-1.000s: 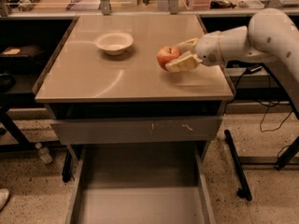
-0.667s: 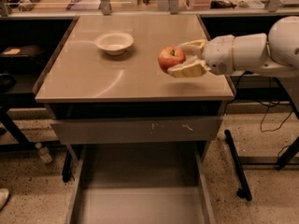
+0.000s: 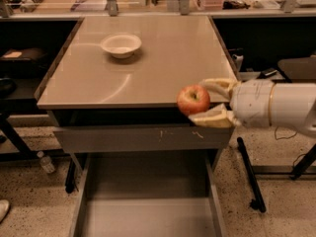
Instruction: Place apple into middle drawer
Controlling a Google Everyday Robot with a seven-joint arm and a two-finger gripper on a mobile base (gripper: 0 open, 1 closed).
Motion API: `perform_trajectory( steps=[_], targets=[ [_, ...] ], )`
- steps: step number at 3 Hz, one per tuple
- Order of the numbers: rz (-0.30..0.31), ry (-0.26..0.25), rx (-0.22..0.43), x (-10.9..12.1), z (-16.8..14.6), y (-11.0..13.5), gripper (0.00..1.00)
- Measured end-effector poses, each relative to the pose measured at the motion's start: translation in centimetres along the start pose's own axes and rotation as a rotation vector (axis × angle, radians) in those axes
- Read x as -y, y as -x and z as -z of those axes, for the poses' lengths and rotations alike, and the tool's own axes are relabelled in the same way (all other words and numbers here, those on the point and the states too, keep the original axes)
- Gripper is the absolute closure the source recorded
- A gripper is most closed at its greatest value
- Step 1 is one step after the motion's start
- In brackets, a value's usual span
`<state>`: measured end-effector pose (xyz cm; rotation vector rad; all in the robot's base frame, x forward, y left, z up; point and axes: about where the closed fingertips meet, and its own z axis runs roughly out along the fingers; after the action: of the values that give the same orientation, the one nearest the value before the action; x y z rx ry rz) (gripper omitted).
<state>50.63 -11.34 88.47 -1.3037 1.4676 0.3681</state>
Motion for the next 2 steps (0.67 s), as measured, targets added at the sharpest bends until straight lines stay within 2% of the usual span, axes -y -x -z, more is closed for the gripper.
perform_trajectory(
  steps=[1, 2],
  targets=[
    [0.025, -0.056, -0.179, -4.8, 2.7, -6.7, 1.0],
    [-0.009, -0.046, -0.286, -10.1, 2.7, -13.2, 1.0]
  ],
)
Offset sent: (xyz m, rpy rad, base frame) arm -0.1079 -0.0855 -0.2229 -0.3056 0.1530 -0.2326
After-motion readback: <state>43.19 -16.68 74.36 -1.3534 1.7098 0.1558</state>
